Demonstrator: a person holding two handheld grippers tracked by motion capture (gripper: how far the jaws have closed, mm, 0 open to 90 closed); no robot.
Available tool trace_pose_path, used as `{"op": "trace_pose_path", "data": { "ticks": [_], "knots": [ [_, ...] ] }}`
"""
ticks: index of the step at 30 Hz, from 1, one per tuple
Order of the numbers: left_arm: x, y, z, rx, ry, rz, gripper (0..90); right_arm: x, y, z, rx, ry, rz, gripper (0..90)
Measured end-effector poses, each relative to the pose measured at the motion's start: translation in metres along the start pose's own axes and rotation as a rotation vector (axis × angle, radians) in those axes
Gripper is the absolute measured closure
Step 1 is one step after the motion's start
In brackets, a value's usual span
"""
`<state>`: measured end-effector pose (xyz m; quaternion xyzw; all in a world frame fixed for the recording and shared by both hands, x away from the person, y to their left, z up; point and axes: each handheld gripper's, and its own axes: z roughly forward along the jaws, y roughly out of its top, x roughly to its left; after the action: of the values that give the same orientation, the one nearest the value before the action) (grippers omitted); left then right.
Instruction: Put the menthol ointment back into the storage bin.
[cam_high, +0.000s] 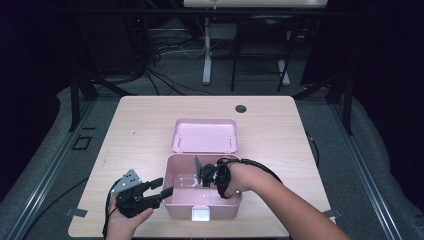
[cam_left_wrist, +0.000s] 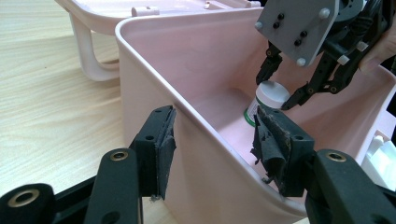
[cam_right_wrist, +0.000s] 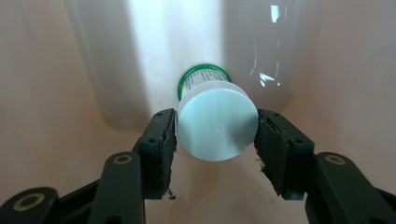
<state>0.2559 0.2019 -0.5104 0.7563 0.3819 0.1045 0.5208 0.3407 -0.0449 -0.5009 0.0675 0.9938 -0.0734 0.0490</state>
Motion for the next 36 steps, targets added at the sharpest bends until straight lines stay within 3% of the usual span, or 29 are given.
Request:
{"op": "trace_pose_path", "data": {
  "ticks": [6, 22, 29, 36],
  "knots": [
    [0.000, 0.000, 0.000, 0.000, 0.003, 0.007, 48.1, -0.001, -0.003, -0.008, -0.013, -0.007, 0.017, 47.0],
    [0.000, 0.000, -0.004, -0.006, 0.009, -0.005, 48.4, -0.001, -0.024, -0.048, -0.159, -0.003, 0.103, 47.6],
    [0.000, 0.001, -0.007, -0.011, 0.016, -0.005, 48.4, -0.002, -0.034, -0.058, -0.220, -0.022, 0.146, 46.1],
    [0.002, 0.001, -0.008, -0.023, 0.016, -0.013, 49.6, -0.002, -0.039, -0.063, -0.263, -0.003, 0.169, 46.2]
  ]
}}
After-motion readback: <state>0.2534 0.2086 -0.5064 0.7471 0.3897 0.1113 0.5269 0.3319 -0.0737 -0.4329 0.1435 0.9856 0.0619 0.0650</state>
